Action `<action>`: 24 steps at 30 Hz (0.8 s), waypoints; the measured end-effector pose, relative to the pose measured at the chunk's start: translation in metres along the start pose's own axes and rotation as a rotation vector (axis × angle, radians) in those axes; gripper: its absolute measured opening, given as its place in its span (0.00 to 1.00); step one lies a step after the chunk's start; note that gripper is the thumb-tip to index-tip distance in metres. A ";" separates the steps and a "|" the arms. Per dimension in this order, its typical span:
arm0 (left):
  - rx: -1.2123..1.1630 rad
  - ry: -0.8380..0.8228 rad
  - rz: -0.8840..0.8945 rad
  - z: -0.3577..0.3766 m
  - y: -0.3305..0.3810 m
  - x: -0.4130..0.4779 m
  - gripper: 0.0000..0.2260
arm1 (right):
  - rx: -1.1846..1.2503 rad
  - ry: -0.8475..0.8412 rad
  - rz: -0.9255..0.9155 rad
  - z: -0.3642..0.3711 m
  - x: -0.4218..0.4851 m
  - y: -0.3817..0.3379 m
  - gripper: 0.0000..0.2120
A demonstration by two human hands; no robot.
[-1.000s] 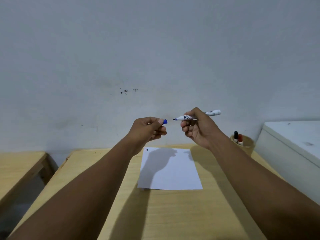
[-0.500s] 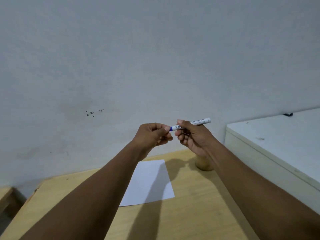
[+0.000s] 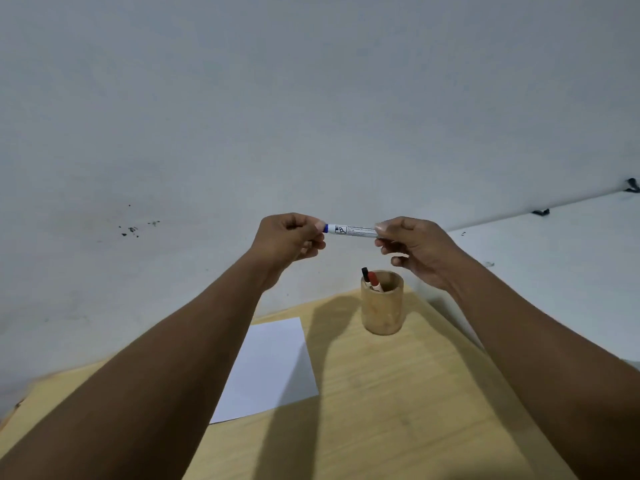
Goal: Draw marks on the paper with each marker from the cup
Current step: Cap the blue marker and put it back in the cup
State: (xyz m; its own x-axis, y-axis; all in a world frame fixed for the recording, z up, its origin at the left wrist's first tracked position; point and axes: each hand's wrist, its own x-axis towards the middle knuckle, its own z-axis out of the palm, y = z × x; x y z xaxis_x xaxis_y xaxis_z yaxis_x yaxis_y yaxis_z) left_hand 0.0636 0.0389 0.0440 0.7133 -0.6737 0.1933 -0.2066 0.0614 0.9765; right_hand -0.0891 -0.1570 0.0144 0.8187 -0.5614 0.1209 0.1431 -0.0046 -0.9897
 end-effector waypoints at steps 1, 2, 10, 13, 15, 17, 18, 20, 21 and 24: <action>0.041 -0.003 0.022 0.003 0.003 0.004 0.03 | -0.142 -0.015 -0.010 -0.005 0.000 0.000 0.06; 0.104 -0.002 0.048 0.007 0.005 0.008 0.02 | -0.274 -0.025 -0.021 -0.009 0.002 0.002 0.06; 0.791 -0.047 0.388 0.056 -0.001 0.034 0.05 | -0.760 0.013 -0.100 -0.014 0.023 0.040 0.03; 0.872 -0.111 0.397 0.069 -0.012 0.038 0.07 | -0.821 0.029 -0.074 -0.016 0.022 0.054 0.03; 0.913 -0.150 0.386 0.075 -0.021 0.039 0.07 | -0.851 0.034 -0.052 -0.017 0.019 0.060 0.06; 0.953 -0.192 0.366 0.080 -0.029 0.038 0.09 | -0.890 0.035 -0.052 -0.017 0.017 0.063 0.07; 0.968 -0.212 0.346 0.083 -0.033 0.038 0.09 | -0.911 0.031 -0.053 -0.016 0.016 0.062 0.06; 0.983 -0.240 0.297 0.086 -0.039 0.038 0.10 | -0.932 0.009 -0.057 -0.017 0.016 0.063 0.03; 0.987 -0.250 0.275 0.087 -0.041 0.038 0.10 | -0.951 0.000 -0.060 -0.018 0.017 0.064 0.03; 0.997 -0.290 0.245 0.087 -0.045 0.037 0.10 | -1.011 -0.017 -0.053 -0.016 0.014 0.063 0.08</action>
State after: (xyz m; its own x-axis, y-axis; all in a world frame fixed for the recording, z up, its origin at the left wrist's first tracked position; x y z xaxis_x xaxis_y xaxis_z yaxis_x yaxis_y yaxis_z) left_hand 0.0407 -0.0532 -0.0009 0.4187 -0.8822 0.2155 -0.8712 -0.3233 0.3694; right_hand -0.0778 -0.1788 -0.0477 0.8340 -0.5280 0.1600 -0.3518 -0.7323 -0.5831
